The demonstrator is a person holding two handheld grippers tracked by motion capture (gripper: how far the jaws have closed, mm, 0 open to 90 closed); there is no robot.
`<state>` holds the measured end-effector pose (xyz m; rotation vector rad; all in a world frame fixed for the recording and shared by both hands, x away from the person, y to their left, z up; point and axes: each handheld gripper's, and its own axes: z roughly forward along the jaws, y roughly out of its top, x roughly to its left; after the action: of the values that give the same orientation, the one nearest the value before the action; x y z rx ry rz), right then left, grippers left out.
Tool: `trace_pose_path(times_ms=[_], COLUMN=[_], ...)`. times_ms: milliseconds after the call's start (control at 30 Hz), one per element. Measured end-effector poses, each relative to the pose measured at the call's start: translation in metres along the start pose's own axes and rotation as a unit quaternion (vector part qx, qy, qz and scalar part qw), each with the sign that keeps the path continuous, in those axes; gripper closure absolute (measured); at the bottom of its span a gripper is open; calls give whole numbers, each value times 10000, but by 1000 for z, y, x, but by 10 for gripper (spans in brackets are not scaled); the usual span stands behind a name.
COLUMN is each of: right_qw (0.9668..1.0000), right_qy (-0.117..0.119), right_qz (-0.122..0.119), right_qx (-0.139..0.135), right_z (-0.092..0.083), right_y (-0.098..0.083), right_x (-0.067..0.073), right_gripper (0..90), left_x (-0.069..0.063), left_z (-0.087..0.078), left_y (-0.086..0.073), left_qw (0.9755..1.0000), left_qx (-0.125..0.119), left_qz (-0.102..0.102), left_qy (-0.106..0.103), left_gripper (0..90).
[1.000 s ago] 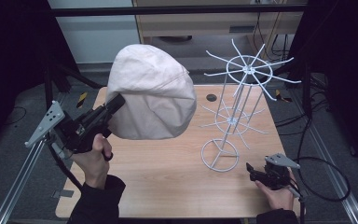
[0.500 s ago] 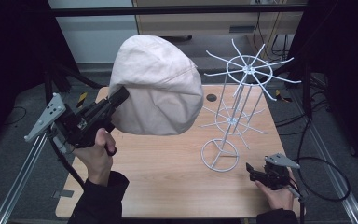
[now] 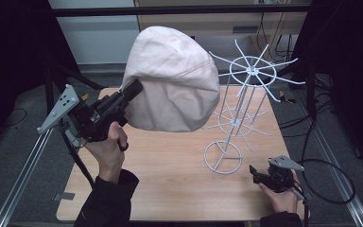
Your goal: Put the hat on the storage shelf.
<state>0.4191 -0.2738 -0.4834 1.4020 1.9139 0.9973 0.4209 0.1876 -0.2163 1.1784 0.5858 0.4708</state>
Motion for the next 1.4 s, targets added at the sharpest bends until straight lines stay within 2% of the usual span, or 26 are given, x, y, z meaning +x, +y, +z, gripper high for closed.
trace_pose_path(times_ms=[167,333,700,1100,1400], right_qw=[10000,10000,10000,10000,10000], right_qy=[6,17,32,41,31], right_qz=[3,5,27,41,26], right_qx=[-2,-4,-39,-31,-32], right_z=[0,0,-1,-1,0], right_y=[0,0,0,0,0], right_x=[0,0,-1,0,-1], right_gripper=[202,202,201,201,201], left_x=[-2,-5,-3,1,8], left_z=[8,20,34,42,42], left_y=[1,-5,-16,-25,-35], left_qw=[10000,9999,9996,9990,9981], left_qx=[29,102,259,444,581], left_qz=[-28,-35,-65,-108,-183], left_qy=[-46,-94,-60,22,52], left_gripper=[879,878,878,877,876])
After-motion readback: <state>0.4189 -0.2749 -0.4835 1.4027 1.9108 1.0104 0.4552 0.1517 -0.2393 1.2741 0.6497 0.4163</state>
